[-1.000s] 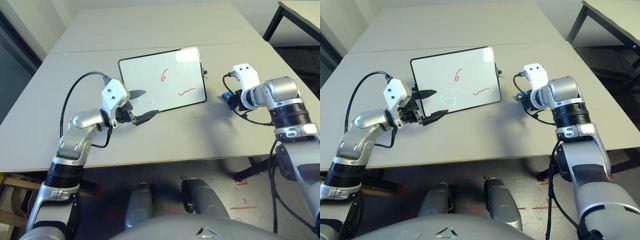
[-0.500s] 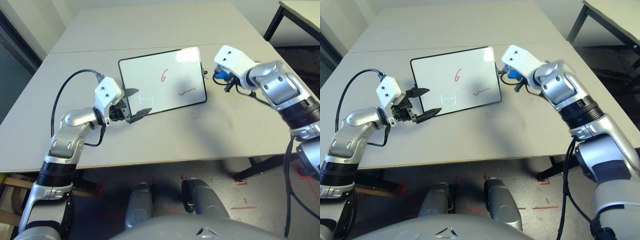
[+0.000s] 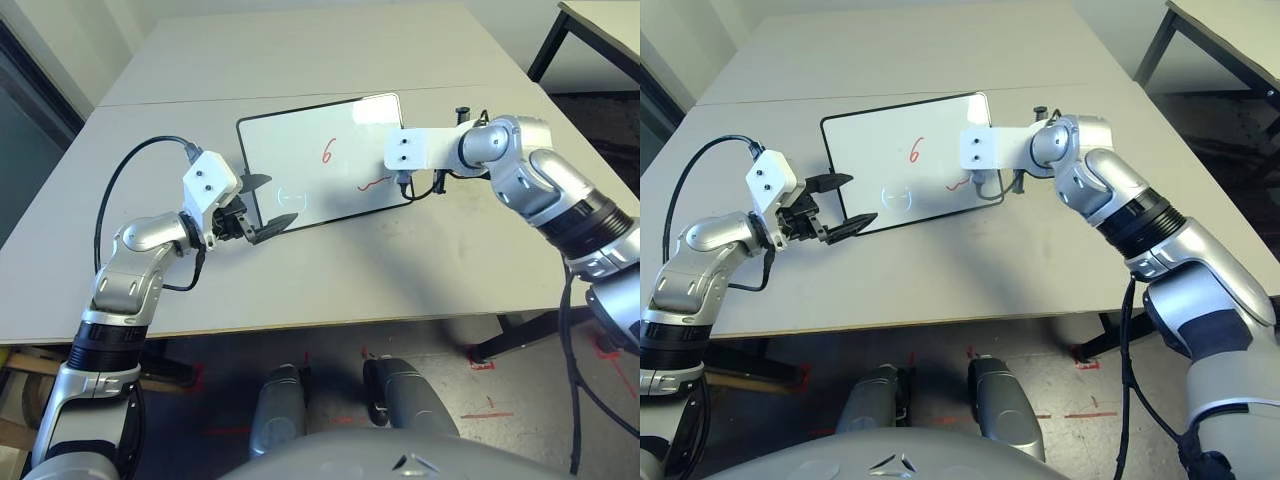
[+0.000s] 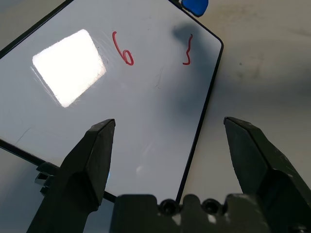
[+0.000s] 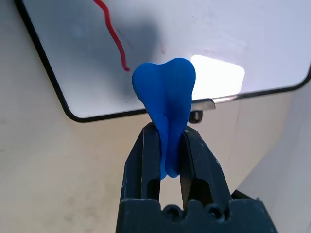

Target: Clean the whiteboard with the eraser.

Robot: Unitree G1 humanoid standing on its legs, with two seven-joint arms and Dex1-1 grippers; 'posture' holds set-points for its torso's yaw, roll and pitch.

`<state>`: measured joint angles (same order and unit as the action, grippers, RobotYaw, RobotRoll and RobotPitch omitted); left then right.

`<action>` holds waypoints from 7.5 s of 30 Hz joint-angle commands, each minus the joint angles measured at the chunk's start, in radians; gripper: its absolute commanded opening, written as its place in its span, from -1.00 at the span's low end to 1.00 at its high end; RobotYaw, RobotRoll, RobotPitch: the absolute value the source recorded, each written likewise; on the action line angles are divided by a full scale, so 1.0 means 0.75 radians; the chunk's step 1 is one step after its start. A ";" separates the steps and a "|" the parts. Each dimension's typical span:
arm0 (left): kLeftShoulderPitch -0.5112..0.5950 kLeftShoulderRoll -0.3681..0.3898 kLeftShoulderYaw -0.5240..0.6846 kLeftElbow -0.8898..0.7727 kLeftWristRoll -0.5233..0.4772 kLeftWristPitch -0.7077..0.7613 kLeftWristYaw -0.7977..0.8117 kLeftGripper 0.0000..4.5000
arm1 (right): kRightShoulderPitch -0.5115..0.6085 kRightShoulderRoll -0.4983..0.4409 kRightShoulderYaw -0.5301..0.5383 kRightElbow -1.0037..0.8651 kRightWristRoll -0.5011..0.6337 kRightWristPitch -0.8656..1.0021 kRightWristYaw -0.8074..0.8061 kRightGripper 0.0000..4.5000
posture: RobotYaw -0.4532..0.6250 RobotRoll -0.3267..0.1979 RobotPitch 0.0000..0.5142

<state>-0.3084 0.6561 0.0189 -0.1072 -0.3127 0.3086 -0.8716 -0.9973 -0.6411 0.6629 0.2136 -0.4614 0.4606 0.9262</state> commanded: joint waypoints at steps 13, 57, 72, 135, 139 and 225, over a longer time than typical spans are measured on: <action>0.013 0.014 -0.005 -0.005 0.019 -0.010 -0.006 1.00 | 0.015 0.097 -0.022 0.270 -0.109 -0.146 0.041 -0.84 | -0.32 0.25 -0.72; 0.053 -0.001 0.002 -0.059 0.008 0.011 0.025 1.00 | 0.002 0.322 0.016 0.318 -0.346 -0.200 0.045 -0.85 | -0.26 0.25 -0.70; 0.030 0.006 -0.002 -0.029 0.012 0.000 0.009 1.00 | 0.006 0.200 -0.022 0.445 -0.385 -0.242 -0.005 -0.86 | -0.30 0.25 -0.70; 0.039 0.024 0.019 -0.020 0.013 -0.001 0.017 1.00 | 0.042 0.296 0.013 0.319 -0.552 -0.184 -0.011 -0.87 | -0.27 0.25 -0.69; 0.035 0.025 0.020 -0.013 0.014 -0.004 0.016 1.00 | 0.033 0.281 0.004 0.324 -0.544 -0.185 -0.012 -0.87 | -0.27 0.25 -0.69; 0.061 0.087 0.081 0.053 0.081 -0.063 0.110 1.00 | -0.351 0.686 0.188 0.840 -0.593 -0.557 -0.145 -0.89 | -0.17 0.25 -0.64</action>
<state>-0.2690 0.7153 0.0685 -0.0629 -0.2579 0.2589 -0.7885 -1.2932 -0.1246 0.7769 0.8416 -0.8958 0.0395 0.7958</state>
